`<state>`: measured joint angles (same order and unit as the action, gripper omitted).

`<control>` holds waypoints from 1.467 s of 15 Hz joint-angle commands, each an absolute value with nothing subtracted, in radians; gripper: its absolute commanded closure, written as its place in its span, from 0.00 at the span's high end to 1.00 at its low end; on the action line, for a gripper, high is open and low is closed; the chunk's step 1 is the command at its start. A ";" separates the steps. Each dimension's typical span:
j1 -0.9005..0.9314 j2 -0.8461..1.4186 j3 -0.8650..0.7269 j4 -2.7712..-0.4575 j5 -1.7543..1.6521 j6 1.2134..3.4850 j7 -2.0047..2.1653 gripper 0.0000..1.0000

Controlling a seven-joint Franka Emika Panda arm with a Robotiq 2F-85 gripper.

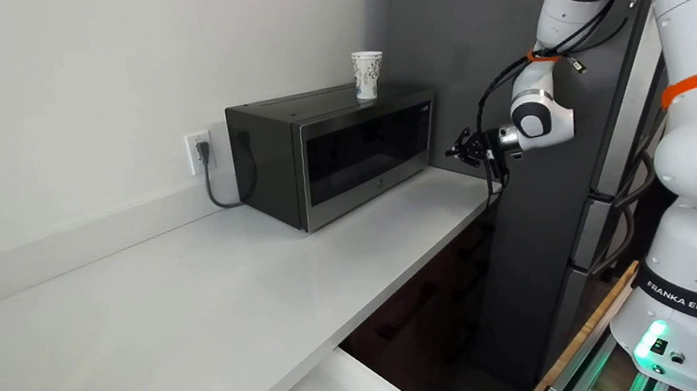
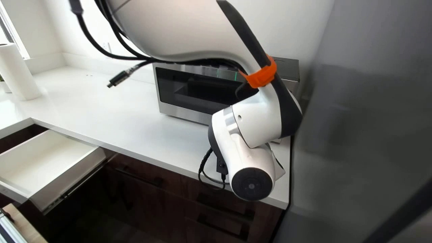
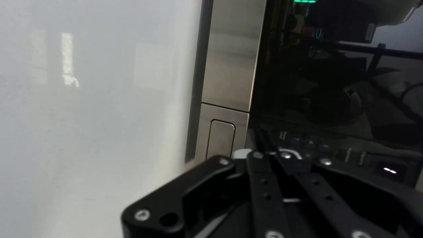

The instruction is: Open the microwave door by pressing the bottom right button

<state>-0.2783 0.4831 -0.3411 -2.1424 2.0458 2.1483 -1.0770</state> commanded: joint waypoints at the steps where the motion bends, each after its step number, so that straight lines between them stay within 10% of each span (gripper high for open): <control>1: -0.281 0.513 -0.341 -2.118 2.049 2.132 -1.073 0.01; 22: -0.286 0.554 -0.338 -2.075 2.055 2.123 -1.073 0.01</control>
<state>-0.2868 0.5543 -0.3363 -2.0768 2.0586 2.1235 -1.0770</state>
